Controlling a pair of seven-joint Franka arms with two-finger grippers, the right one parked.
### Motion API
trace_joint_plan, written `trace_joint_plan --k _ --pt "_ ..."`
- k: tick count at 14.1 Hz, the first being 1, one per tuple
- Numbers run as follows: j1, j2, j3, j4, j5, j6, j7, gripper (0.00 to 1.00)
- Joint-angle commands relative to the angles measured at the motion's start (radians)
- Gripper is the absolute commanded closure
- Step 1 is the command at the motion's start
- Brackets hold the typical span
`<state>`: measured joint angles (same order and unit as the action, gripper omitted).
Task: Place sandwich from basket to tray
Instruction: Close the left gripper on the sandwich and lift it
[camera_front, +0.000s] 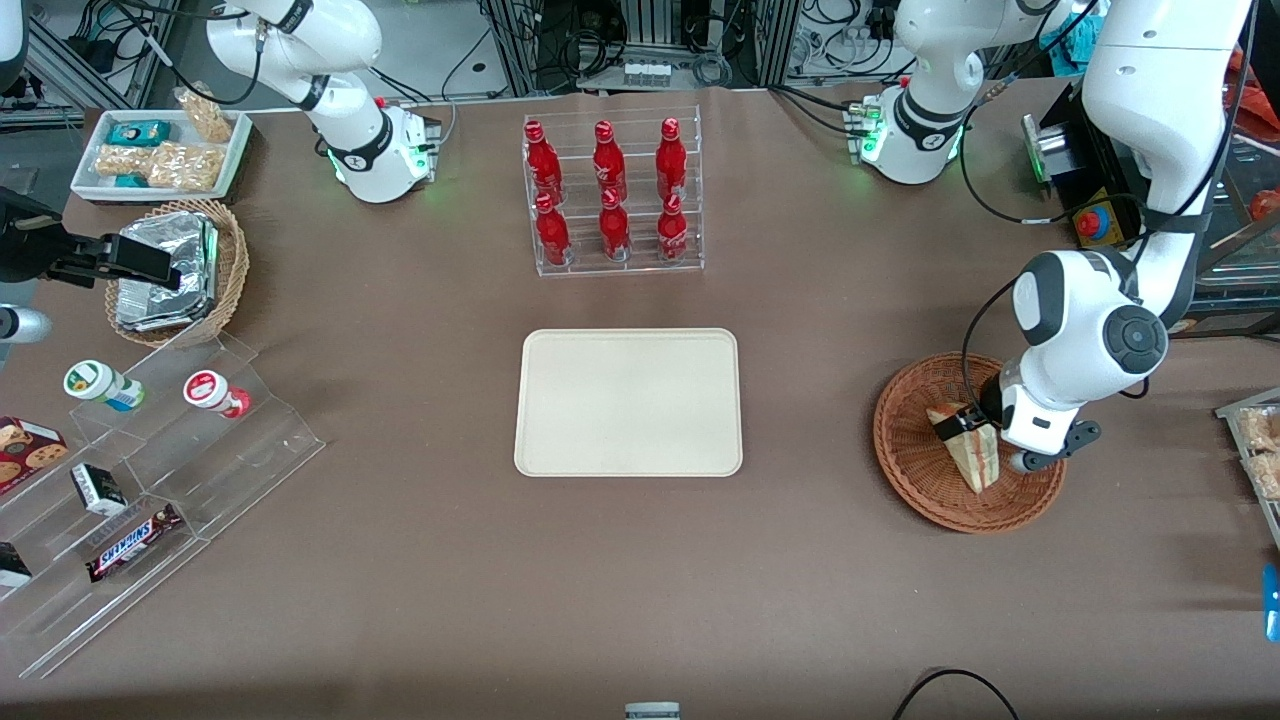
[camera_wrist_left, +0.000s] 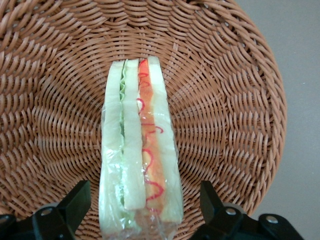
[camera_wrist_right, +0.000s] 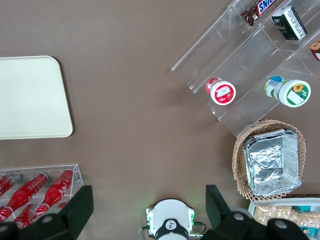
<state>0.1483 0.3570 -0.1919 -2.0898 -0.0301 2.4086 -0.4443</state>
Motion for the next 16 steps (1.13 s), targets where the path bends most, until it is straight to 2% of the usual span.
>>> trace_joint_plan --k 1,6,8,12,14,16 --pt "0.002 0.014 0.000 0.017 0.004 0.009 0.006 0.31" --pt "0.004 0.011 0.002 0.016 0.004 0.007 0.058 0.71" --pt "0.004 0.008 0.000 0.017 0.004 0.007 0.058 0.82" --pt "-0.016 -0.030 -0.012 0.034 0.002 -0.014 0.049 0.85" --pt "-0.061 -0.067 -0.017 0.034 0.002 -0.078 0.041 0.85" --pt "-0.151 -0.108 -0.020 0.053 0.002 -0.155 -0.014 0.85"
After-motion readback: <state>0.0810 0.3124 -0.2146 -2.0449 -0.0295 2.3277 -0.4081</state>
